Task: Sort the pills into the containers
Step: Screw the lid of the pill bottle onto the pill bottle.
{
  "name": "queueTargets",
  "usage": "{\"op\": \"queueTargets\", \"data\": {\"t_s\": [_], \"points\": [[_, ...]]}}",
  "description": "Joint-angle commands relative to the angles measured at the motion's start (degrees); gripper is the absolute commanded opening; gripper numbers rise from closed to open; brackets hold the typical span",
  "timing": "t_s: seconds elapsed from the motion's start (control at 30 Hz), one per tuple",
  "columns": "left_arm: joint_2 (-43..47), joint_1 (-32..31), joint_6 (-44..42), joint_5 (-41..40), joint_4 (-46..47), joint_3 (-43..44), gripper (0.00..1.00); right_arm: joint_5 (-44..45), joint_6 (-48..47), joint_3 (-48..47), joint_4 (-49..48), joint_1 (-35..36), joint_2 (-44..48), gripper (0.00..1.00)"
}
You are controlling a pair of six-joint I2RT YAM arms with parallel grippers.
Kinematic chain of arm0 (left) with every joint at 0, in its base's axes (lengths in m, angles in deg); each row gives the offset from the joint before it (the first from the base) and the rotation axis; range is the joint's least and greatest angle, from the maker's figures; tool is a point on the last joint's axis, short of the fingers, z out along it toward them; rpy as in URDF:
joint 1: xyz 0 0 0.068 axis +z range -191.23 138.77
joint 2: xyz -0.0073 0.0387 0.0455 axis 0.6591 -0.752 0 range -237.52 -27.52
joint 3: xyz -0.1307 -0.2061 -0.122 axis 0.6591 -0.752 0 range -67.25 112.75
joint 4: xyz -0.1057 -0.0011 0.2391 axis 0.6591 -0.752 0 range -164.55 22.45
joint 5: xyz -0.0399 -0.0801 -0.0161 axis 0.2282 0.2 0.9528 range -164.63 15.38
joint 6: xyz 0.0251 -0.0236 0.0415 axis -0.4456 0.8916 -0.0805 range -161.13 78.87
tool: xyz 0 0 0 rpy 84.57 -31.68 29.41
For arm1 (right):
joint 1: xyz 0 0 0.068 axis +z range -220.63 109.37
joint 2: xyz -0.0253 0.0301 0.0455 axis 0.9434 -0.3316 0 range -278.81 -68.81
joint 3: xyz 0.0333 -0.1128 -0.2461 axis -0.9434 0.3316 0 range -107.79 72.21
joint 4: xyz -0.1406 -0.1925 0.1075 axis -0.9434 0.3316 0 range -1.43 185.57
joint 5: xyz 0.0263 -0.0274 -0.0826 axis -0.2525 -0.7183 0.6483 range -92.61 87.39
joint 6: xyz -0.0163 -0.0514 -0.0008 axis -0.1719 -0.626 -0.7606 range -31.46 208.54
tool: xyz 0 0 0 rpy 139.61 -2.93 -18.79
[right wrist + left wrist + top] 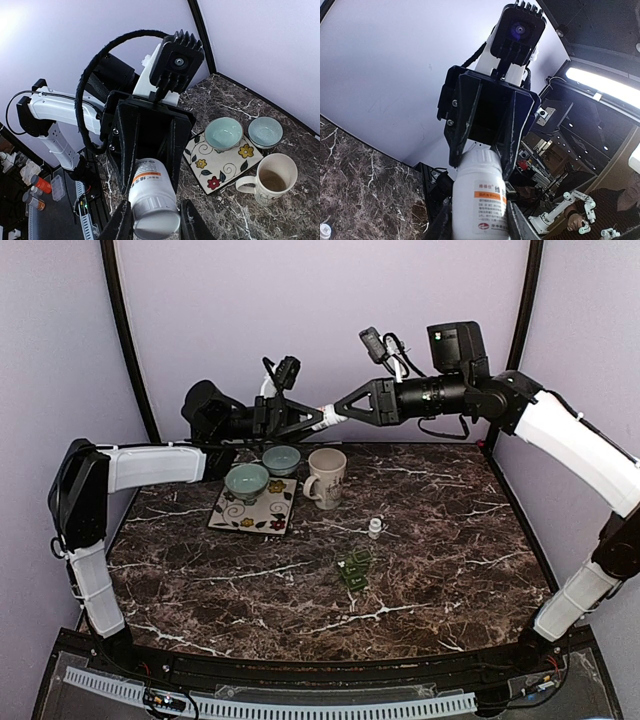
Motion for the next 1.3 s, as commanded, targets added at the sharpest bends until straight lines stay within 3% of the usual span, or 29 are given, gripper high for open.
{"op": "queueTargets", "data": {"t_s": [0.0, 0.27, 0.77, 1.1, 1.27], "points": [[0.4, -3.6, 1.9, -2.5, 3.1, 4.9, 0.0, -2.1, -0.7, 1.4, 1.4, 4.4, -4.6, 0.0], [0.8, -4.9, -5.1, -1.7, -2.8, 6.4, 0.0, -5.2, 6.0, -0.4, -0.9, 4.4, -7.2, 0.0], [4.3, -6.4, -30.9, -2.2, -28.6, 10.8, 0.0, -7.0, 16.0, -8.2, 5.1, 3.5, -12.7, 0.0], [6.5, -9.7, -54.0, -9.3, -51.4, 14.9, 0.0, -7.9, 21.8, -6.9, 3.1, 2.6, -12.9, 0.0], [8.3, -12.4, -62.8, -16.2, -57.2, 14.6, 0.0, -9.8, 24.9, -5.8, 0.2, 2.2, -12.9, 0.0]]}}
